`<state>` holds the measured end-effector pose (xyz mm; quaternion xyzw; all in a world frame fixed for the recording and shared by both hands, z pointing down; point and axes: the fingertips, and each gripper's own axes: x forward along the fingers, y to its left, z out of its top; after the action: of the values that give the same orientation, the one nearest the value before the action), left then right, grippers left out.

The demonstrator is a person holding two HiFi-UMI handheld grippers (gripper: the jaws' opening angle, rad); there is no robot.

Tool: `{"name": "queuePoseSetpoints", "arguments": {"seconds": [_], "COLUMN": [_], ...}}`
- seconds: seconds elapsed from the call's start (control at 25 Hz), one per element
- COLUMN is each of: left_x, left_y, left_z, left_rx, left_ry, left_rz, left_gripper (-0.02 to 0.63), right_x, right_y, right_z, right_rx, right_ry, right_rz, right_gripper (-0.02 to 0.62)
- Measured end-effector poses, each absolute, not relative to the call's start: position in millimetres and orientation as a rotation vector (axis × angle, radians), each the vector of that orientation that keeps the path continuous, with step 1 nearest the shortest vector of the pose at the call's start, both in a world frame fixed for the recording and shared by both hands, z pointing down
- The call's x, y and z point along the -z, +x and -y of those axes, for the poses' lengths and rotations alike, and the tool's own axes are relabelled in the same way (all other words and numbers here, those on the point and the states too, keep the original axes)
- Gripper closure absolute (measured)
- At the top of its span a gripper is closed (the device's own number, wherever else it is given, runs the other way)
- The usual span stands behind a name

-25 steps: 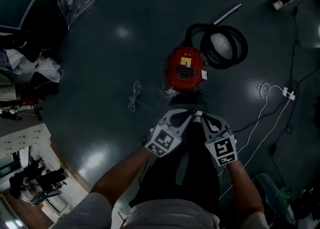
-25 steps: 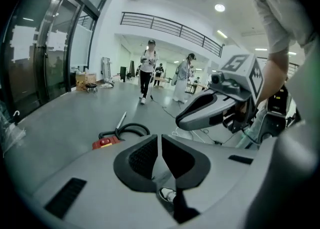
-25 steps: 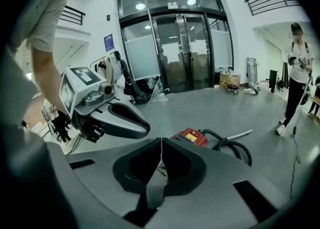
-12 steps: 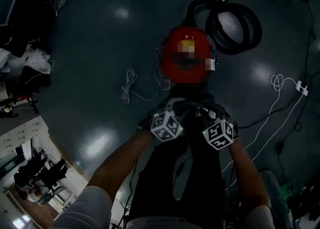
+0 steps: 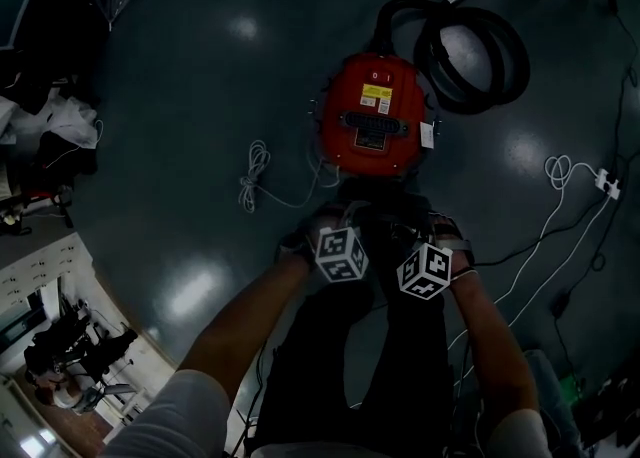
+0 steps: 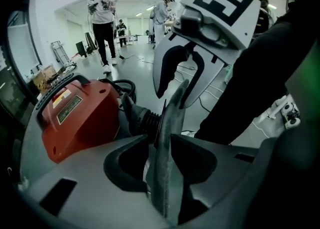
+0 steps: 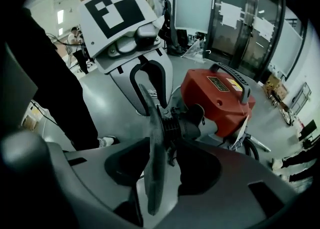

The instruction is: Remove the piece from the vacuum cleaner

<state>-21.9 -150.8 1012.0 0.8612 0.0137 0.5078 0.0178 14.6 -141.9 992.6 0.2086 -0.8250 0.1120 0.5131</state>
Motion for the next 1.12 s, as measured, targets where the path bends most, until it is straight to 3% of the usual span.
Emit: {"name": "queuePoseSetpoints", "arguments": {"seconds": [0.24, 0.52, 1.12], "left_x": [-1034, -1034, -1028], "left_y": [-18, -19, -24], "left_z": [149, 147, 116], "left_rx": [-1.663, -1.652, -1.627], "left_ry": [2.687, 2.695, 2.653], "left_rz": [-0.113, -0.155, -0.227], "left_gripper": [0.501, 0.565, 0.566], "right_x": [-1019, -1020, -1013], "right_y": [16, 12, 5], "right_z": [145, 140, 108], "right_rx": [-0.124, -0.123, -0.235], "right_ry": [0.442, 0.400, 0.394], "right_rz": [1.904, 1.903, 1.911], "right_gripper": [0.451, 0.546, 0.552]}}
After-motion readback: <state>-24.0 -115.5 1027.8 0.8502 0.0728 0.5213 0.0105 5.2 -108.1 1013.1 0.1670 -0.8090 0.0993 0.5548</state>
